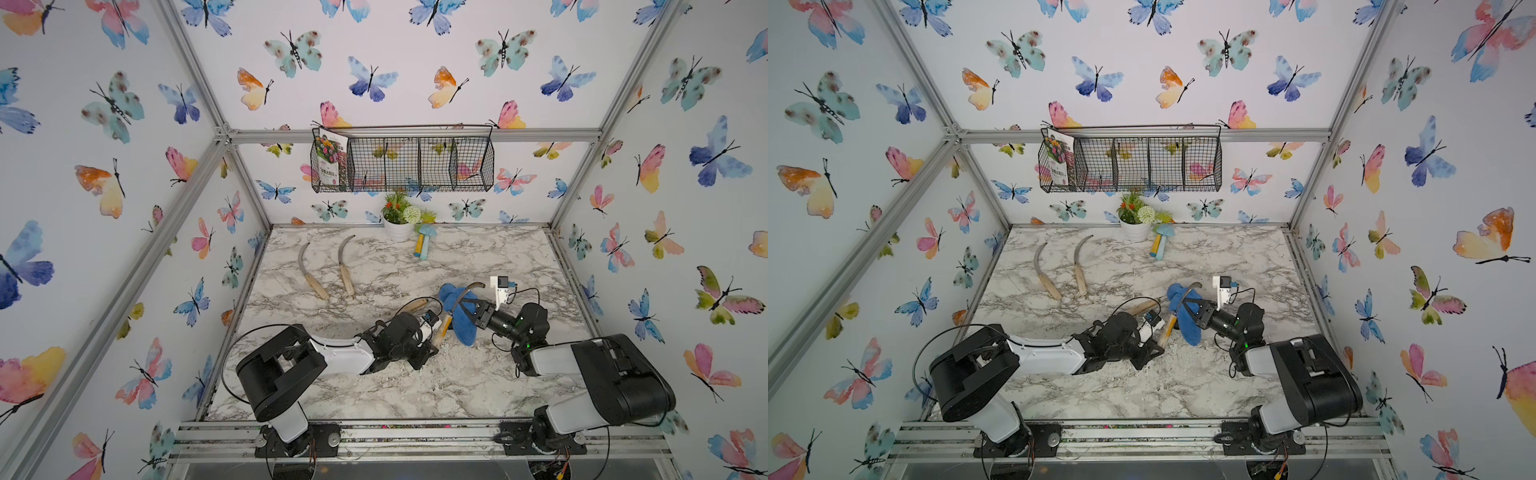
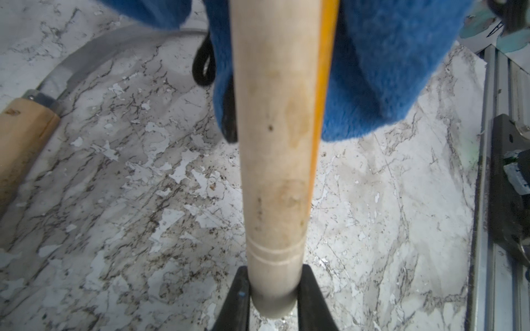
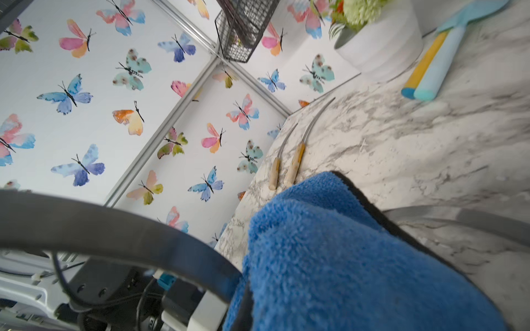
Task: Wipe small sickles with rags
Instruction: Wipe the small sickle.
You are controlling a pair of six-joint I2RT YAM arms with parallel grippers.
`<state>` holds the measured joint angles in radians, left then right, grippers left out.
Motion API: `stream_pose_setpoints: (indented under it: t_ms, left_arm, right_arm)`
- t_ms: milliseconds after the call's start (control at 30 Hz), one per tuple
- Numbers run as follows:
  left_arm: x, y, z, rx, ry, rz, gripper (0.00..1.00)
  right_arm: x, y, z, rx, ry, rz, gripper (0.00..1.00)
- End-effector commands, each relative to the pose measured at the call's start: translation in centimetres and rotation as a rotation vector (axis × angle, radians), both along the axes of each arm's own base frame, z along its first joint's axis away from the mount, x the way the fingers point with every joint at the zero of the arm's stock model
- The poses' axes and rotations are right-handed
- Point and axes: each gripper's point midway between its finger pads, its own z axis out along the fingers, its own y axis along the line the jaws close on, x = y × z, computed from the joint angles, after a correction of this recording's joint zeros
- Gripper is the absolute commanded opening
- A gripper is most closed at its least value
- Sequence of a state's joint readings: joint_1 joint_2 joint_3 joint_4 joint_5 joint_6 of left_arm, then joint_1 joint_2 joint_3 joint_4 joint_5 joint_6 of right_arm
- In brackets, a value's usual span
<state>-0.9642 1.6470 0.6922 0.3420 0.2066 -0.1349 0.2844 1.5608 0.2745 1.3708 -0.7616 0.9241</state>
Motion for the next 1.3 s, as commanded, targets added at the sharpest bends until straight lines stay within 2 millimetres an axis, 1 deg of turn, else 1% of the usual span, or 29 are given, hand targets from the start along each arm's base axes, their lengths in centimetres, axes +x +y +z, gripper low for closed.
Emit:
stream_pose_setpoints:
  t_ms: [0,133,200,300,433,500,533,633,767,967,1133,1267]
  left_arm:
    - [0.3,-0.6,0.7,-0.020,-0.029,-0.010,0.00]
    - [0.3,-0.6,0.8,-0.021,-0.032,-0.008,0.00]
    - [0.4,-0.6,0.8,-0.020,-0.034,-0.007,0.00]
    - [0.4,-0.6,0.8,-0.018,-0.034,-0.004,0.00]
    - [0.5,-0.6,0.7,-0.015,-0.034,-0.002,0.00]
    - [0.5,-0.6,0.7,-0.015,-0.034,-0.001,0.00]
    - [0.5,-0.5,0.6,-0.014,-0.034,0.000,0.00]
    - [0.5,-0.5,0.6,-0.014,-0.034,0.000,0.00]
    - [0.5,-0.5,0.5,-0.011,-0.034,0.004,0.00]
    - [0.9,-0.2,0.5,-0.004,-0.041,0.029,0.00]
    - [1.5,0.2,0.4,0.001,-0.041,0.062,0.00]
    - [2.5,0.9,0.3,0.000,-0.028,0.119,0.00]
  right_arm:
    - [-0.9,0.5,4.8,0.104,-0.187,0.051,0.02]
    - [-0.1,0.4,6.0,0.071,-0.210,0.023,0.02]
    - [0.4,0.1,7.0,0.039,-0.231,-0.008,0.02]
    - [0.8,-0.5,9.4,-0.008,-0.274,-0.056,0.02]
    - [-0.2,-1.8,13.5,-0.015,-0.352,-0.093,0.02]
    - [-0.8,-2.3,15.1,-0.022,-0.386,-0.114,0.02]
    - [-1.1,-2.6,15.9,-0.031,-0.405,-0.131,0.02]
    - [-2.1,-3.3,17.2,-0.045,-0.440,-0.163,0.02]
    - [-3.0,-4.0,18.2,-0.052,-0.469,-0.200,0.02]
    - [-5.4,-4.6,19.4,-0.039,-0.514,-0.209,0.02]
    - [-7.1,-5.2,19.4,-0.034,-0.528,-0.219,0.03]
    - [-7.9,-6.4,19.5,-0.064,-0.539,-0.292,0.03]
